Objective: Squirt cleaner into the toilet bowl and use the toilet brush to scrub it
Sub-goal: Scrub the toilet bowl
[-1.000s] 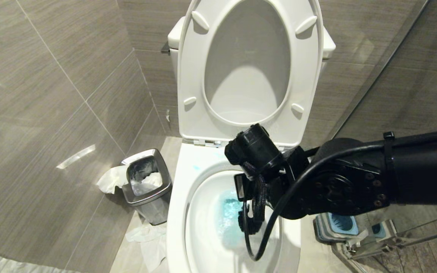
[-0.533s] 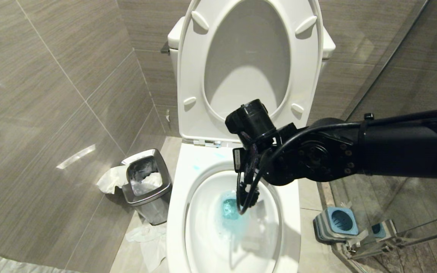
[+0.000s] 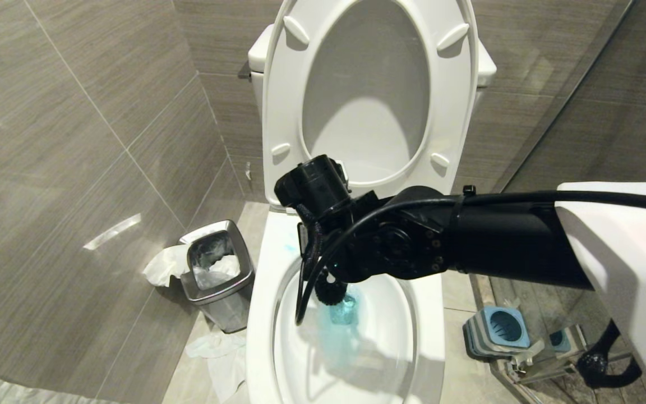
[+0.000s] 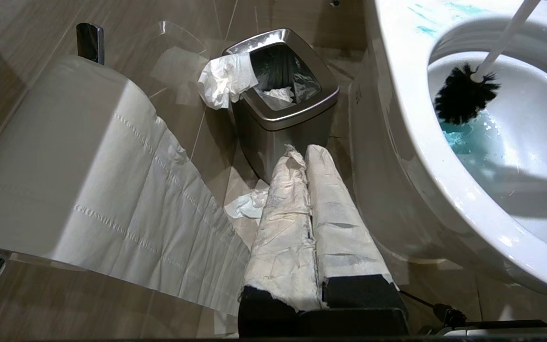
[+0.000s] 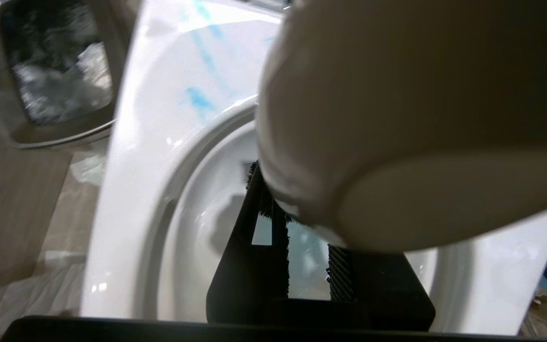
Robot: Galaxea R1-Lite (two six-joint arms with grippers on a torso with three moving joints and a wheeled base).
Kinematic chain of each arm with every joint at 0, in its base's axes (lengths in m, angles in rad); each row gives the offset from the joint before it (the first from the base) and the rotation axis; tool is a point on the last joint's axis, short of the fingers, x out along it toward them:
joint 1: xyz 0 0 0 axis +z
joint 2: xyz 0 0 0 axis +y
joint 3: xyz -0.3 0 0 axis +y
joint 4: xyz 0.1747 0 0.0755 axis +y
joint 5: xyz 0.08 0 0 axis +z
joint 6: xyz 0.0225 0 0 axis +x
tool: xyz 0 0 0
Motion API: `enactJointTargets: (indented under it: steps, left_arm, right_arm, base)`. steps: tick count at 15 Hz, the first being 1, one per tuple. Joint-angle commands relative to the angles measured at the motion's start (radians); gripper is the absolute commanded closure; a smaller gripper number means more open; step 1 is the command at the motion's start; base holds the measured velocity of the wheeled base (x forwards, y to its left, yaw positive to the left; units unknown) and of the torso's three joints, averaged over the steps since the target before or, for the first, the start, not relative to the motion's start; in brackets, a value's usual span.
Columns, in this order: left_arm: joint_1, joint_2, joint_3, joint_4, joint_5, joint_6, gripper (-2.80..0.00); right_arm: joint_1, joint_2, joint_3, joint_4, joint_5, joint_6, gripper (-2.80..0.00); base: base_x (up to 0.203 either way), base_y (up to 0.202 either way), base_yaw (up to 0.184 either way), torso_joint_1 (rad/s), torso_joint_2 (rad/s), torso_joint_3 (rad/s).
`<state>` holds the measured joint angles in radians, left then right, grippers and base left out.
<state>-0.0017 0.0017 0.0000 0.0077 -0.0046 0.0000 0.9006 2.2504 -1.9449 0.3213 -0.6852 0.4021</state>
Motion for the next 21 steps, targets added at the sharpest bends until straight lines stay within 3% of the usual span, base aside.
enactJointTargets:
  steps: [1, 4, 9, 13, 18, 21]
  left_arm:
    - [0.000, 0.000, 0.003, 0.000, 0.000, 0.000, 0.00]
    - [0.000, 0.000, 0.003, 0.000, 0.000, 0.000, 0.00]
    - [0.000, 0.000, 0.003, 0.000, -0.002, 0.000, 0.00]
    - [0.000, 0.000, 0.003, 0.000, 0.000, 0.000, 0.00]
    - [0.000, 0.000, 0.003, 0.000, -0.001, 0.000, 0.00]
    - [0.000, 0.000, 0.003, 0.000, 0.000, 0.000, 0.00]
  right_arm:
    - [0.054, -0.008, 0.003, 0.004, -0.005, 0.003, 0.00]
    - [0.097, -0.076, 0.082, 0.032, -0.005, 0.021, 0.00]
    - [0.144, -0.275, 0.379, 0.064, -0.003, 0.100, 0.00]
    - [0.099, -0.417, 0.589, 0.063, -0.002, 0.142, 0.00]
    - [-0.024, -0.387, 0.556, 0.044, -0.002, 0.139, 0.00]
    - [-0.062, -0.268, 0.437, -0.004, -0.002, 0.135, 0.00]
  base:
    - [0.000, 0.000, 0.000, 0.000, 0.00, 0.000]
    - [0.000, 0.000, 0.000, 0.000, 0.00, 0.000]
    - [0.000, 0.000, 0.000, 0.000, 0.00, 0.000]
    - [0.000, 0.000, 0.000, 0.000, 0.00, 0.000]
    - [0.000, 0.000, 0.000, 0.000, 0.00, 0.000]
    - [0.000, 0.000, 0.000, 0.000, 0.00, 0.000]
